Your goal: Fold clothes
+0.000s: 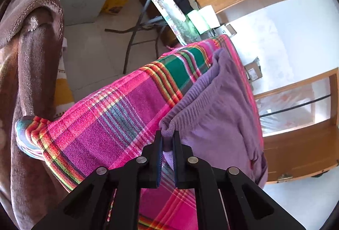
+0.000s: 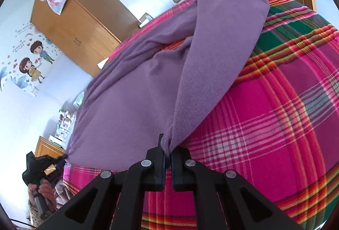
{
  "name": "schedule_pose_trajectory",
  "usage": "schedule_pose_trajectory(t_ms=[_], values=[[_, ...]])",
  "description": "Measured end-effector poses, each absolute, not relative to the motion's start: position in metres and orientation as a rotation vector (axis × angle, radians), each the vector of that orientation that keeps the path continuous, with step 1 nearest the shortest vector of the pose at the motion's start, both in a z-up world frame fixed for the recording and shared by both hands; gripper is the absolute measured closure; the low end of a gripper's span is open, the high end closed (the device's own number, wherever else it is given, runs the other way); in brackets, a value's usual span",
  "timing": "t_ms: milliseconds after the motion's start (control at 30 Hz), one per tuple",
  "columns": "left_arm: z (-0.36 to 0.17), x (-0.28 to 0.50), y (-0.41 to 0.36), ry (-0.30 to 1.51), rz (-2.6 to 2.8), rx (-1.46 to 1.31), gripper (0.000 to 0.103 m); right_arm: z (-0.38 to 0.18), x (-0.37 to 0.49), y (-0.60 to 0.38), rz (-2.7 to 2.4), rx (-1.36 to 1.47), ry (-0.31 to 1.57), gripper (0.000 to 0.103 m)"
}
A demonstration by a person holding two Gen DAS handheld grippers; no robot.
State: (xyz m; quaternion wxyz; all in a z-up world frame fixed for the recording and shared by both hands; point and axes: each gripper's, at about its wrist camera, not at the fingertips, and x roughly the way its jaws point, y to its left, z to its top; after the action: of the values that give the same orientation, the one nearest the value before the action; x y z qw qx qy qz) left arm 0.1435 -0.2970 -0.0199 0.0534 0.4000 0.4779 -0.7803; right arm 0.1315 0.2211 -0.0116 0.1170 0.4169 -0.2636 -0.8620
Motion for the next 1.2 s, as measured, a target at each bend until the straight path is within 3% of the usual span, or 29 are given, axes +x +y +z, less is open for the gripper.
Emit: schedule_pose_trajectory(t_ms=[433,633,767,1200], values=[[-0.008,0.151,-0.292,1.396,-2.36,1.226,0.09,-0.003,0.138,0.217,-2.55,1.246,-0.551,0.094],[0.02,0.162,-0.284,1.267,-2.439,1.124,0.082,0.001,0.147,0.234,-2.531,1.241,-0.534,0.086],[0.037,0.157,-0.265,1.145,-2.542,1.106,0.081,0.005,0.153,0.244,-2.55,1.241,-0.51,0.086],[0.05,0.082,-0.109,0.836,-3.01,1.595,0.081,0.027,0.136,0.282,-2.755,1.13,-0.505,0.086]])
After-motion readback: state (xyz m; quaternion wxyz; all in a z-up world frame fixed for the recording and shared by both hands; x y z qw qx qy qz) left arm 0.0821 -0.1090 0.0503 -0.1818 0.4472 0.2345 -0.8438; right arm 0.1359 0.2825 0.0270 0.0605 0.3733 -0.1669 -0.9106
